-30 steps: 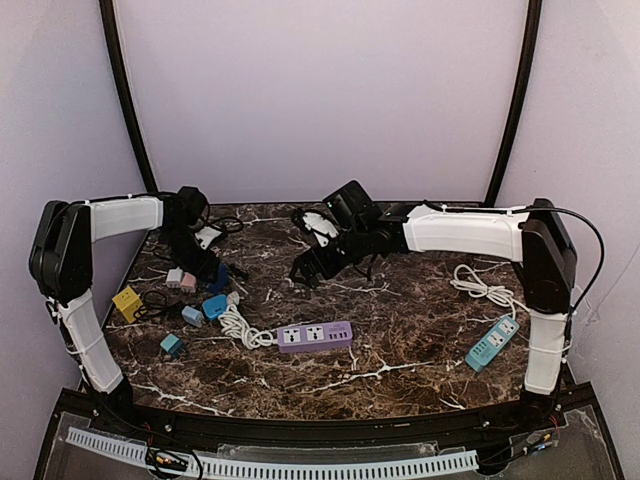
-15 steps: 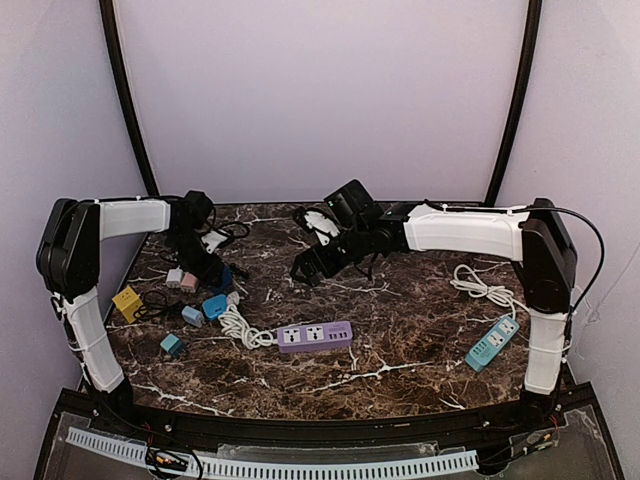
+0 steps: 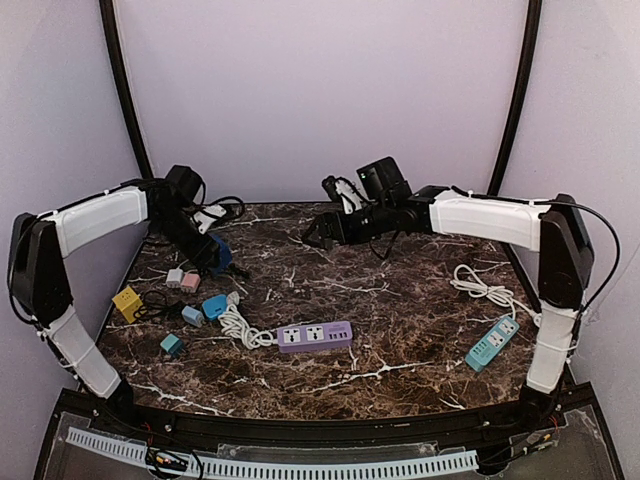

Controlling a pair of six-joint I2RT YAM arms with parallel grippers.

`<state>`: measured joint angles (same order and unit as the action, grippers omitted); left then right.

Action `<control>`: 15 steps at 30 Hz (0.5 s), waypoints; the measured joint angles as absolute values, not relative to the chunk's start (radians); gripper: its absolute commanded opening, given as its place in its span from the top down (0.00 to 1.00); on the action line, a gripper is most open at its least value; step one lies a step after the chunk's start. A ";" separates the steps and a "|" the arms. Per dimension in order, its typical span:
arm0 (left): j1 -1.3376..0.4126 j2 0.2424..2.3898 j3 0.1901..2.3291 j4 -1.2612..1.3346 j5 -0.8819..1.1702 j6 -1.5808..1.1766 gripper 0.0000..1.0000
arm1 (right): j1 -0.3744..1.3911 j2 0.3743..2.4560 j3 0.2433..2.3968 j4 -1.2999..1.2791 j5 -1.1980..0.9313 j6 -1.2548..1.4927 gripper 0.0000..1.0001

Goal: Insert the plug
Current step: Pick up the plug from the center of the board.

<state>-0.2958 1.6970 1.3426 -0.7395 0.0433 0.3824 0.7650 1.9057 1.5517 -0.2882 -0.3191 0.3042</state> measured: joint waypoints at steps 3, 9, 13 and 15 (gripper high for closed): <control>-0.365 1.559 1.357 -0.759 0.058 0.434 0.99 | 0.716 1.897 1.546 -0.197 -0.421 0.415 0.04; -0.503 1.405 1.414 -0.793 0.089 0.495 0.99 | 0.723 1.951 1.591 0.011 -0.613 0.614 0.06; -0.530 1.408 1.475 -0.806 0.087 0.498 0.99 | 0.768 2.030 1.656 0.163 -0.694 0.730 0.04; -0.543 1.413 1.483 -0.812 0.082 0.501 0.99 | 0.790 2.071 1.689 0.229 -0.727 0.788 0.01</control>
<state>-0.5426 1.4132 1.4830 -0.8120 0.0818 0.5011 0.7902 2.0712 1.6886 0.2287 -0.7269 0.7876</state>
